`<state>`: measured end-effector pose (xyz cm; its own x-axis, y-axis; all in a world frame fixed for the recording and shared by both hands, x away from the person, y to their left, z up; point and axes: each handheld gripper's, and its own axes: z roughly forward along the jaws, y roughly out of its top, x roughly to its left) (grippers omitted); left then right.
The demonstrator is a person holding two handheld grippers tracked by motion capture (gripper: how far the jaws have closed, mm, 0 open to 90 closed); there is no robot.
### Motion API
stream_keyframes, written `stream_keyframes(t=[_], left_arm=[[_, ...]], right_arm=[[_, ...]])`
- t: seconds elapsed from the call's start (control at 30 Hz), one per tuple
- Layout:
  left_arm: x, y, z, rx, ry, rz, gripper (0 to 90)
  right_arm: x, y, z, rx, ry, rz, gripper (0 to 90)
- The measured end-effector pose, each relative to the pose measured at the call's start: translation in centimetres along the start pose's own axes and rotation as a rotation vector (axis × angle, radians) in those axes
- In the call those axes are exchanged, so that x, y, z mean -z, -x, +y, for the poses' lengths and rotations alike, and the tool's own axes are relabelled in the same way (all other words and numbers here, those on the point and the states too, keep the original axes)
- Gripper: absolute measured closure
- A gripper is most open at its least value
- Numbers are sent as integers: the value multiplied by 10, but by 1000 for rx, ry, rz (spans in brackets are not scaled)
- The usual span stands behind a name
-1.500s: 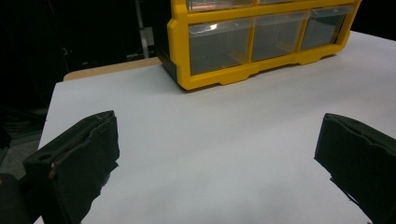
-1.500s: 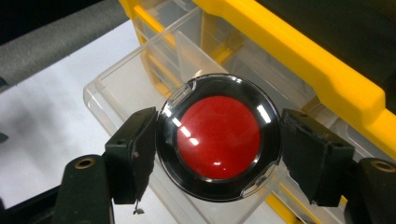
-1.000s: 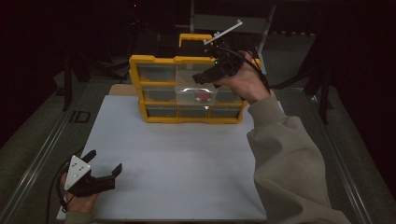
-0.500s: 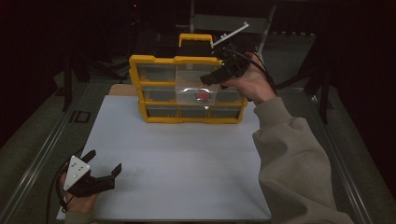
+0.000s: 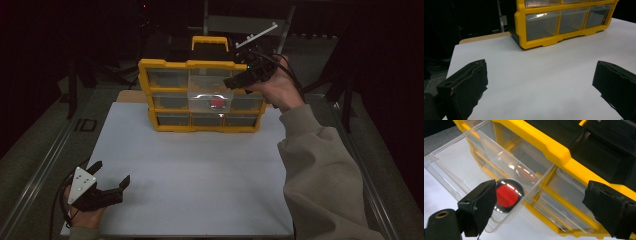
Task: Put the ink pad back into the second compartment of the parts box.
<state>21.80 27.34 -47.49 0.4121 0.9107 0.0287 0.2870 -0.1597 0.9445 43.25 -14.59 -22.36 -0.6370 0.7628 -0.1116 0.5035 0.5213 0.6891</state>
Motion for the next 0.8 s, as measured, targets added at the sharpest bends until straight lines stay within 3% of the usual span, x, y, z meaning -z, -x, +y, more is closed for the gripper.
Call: stream_keyframes(t=[0.8], left_arm=[[-1, 0, 0, 1, -4, -2, 4]], right_arm=[[2, 18, -15, -16, -26, -44, 121]])
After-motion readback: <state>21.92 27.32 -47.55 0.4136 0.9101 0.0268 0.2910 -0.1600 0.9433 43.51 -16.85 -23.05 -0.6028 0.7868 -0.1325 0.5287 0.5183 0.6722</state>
